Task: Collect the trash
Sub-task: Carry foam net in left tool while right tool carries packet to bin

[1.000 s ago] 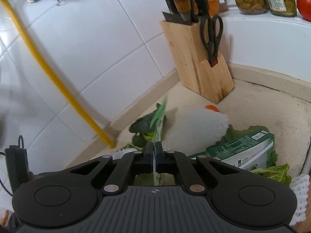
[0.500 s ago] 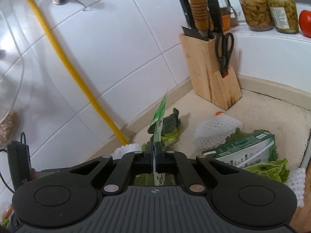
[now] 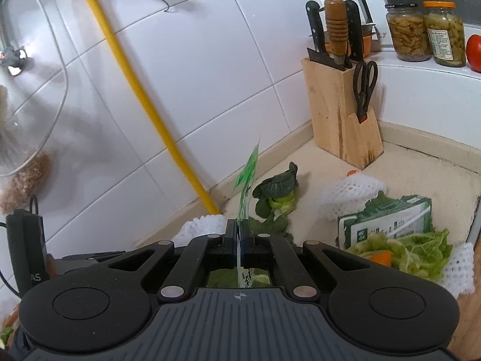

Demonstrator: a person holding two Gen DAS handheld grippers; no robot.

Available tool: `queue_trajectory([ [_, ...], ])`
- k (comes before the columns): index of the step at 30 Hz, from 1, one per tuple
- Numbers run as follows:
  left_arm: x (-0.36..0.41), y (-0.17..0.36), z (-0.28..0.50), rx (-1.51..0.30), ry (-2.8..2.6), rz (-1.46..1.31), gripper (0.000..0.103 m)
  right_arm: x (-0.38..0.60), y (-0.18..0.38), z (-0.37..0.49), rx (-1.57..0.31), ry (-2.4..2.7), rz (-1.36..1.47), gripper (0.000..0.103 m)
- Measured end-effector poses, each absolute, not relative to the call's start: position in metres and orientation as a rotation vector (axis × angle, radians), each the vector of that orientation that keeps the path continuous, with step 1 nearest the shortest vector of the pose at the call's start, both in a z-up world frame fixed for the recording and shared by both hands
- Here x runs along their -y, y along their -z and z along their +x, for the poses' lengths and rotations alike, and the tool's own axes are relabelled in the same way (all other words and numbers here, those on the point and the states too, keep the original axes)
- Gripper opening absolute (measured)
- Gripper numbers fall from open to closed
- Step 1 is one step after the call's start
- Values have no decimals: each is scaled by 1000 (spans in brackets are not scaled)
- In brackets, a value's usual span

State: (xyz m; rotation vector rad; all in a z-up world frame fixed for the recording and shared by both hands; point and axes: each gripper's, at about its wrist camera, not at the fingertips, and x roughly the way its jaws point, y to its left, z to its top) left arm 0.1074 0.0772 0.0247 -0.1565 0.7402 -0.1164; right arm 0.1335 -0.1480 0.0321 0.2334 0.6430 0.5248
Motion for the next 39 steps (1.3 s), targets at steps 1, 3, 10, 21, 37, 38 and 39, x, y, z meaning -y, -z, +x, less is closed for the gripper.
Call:
queue_trajectory([
  [1,-77,-25,106,-738,120,-156,12,147,-32,131,-644,-523,232,3],
  [3,-77,-27,103,-734,128,-156,12,144,-33,127,-645,-523,230,3],
  [10,-78,-30,94,-726,149,-152,12,139,-36,113,-638,-520,216,3],
  [21,-82,-35,83,-712,147,-152,12,129,-35,98,-634,-531,194,3],
  [37,-87,-38,71,-702,137,-164,12,112,-32,87,-644,-539,157,3],
  [38,-88,-39,70,-700,135,-165,12,110,-32,86,-644,-543,151,3],
  [39,-88,-40,69,-699,132,-167,12,107,-32,84,-641,-542,145,3],
])
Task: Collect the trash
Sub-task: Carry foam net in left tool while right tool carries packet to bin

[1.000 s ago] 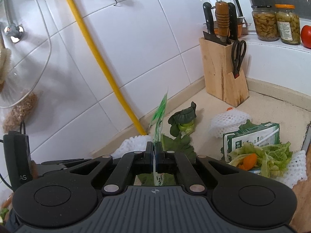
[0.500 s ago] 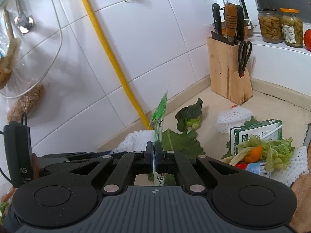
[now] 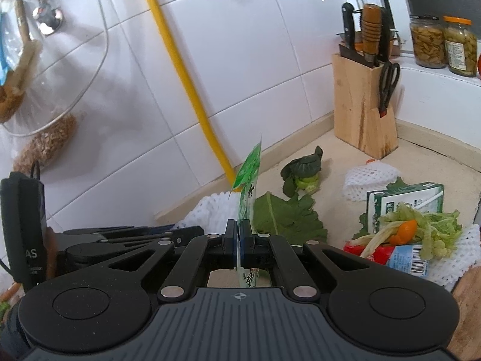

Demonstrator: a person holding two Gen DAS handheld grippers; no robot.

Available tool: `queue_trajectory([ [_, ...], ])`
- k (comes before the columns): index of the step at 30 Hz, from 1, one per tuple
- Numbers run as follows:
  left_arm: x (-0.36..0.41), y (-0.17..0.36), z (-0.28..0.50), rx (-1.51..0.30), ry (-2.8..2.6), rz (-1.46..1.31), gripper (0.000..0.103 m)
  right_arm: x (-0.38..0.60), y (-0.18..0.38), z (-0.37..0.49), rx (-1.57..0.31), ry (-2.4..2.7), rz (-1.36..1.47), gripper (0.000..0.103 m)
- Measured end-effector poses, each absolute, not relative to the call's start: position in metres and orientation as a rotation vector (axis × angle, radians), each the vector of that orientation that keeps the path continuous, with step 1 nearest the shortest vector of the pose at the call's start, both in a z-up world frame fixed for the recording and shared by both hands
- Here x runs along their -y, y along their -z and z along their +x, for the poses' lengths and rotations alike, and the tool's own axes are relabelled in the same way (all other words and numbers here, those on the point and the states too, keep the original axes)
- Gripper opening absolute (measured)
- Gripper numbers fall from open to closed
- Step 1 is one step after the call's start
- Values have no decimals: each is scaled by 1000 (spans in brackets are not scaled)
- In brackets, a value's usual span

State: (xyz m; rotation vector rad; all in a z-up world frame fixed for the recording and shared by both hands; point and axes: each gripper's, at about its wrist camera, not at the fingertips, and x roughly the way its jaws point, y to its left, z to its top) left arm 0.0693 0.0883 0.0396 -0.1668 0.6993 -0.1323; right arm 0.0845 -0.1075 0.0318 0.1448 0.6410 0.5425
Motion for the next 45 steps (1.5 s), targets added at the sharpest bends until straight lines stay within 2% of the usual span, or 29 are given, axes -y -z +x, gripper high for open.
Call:
queue_trajectory([
  [45,-162,-54,-38,-612,-43,-242,12,-3,-28,35,-645,-762,8,3],
])
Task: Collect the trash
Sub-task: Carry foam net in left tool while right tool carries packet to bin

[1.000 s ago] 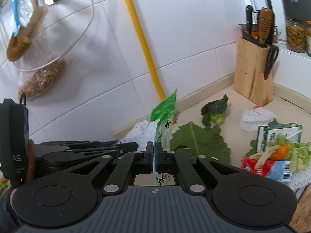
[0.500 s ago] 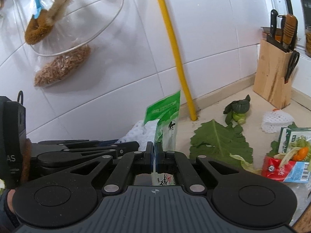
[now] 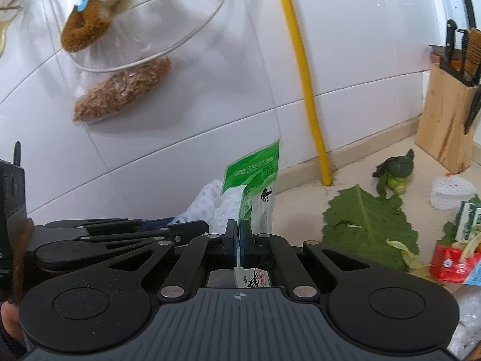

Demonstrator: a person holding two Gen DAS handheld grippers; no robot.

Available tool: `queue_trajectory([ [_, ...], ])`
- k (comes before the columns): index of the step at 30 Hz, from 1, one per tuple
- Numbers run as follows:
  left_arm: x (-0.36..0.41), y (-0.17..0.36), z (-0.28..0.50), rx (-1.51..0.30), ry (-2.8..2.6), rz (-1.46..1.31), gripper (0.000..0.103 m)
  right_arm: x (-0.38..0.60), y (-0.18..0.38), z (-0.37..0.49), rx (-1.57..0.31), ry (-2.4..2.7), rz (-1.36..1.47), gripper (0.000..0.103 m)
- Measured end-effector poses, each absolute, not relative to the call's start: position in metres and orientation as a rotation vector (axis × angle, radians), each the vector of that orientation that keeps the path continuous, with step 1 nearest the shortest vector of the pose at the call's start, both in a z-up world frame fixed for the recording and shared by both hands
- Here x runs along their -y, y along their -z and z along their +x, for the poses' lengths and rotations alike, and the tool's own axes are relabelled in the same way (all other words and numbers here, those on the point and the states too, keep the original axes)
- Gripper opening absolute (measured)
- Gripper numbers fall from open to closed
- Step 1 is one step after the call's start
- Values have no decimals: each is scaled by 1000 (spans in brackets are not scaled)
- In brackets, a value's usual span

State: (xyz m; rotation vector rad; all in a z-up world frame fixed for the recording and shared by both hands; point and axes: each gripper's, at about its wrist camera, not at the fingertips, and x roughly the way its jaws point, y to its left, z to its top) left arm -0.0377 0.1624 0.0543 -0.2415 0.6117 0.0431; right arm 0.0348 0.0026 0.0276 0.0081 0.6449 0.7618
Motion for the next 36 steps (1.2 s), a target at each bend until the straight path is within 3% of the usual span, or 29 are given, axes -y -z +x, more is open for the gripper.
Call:
queue_trajectory([
  [36,-232,-8,-99,-716,-293,-354,12,-115,28,21,-831,-987,-102,3],
])
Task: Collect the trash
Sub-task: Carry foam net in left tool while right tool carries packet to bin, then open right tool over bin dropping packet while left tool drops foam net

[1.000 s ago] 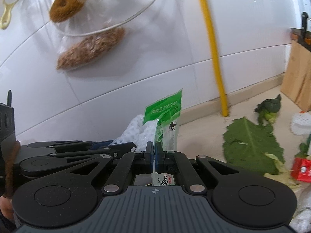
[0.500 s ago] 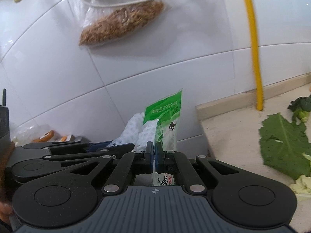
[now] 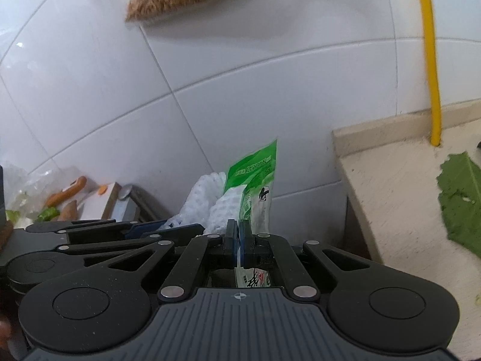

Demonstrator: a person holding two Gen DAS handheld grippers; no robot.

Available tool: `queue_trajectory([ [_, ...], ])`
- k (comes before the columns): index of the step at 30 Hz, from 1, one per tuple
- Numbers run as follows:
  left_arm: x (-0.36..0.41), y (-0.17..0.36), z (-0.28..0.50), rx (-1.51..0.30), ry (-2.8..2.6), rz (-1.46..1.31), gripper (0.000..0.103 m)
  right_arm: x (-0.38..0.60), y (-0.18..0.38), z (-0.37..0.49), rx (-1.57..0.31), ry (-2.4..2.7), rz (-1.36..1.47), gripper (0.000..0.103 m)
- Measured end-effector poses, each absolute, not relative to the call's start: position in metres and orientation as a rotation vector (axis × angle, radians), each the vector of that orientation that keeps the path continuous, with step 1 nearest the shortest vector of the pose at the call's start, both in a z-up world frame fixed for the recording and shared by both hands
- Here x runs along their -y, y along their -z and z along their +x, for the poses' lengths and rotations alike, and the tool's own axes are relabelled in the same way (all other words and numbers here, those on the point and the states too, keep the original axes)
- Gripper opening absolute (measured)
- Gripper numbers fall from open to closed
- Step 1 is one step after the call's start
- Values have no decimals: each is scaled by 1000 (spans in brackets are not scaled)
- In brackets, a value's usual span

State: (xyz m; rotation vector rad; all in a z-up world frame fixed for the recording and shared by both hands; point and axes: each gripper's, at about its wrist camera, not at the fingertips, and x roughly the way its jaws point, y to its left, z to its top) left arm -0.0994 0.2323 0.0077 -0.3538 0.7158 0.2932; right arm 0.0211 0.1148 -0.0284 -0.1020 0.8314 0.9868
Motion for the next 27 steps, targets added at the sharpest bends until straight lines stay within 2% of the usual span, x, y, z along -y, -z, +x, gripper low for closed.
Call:
queue_trajectory([
  [27,-259,44,-77,-857,-323,-403,12,-146,84,44,-990,-939,-139,4],
])
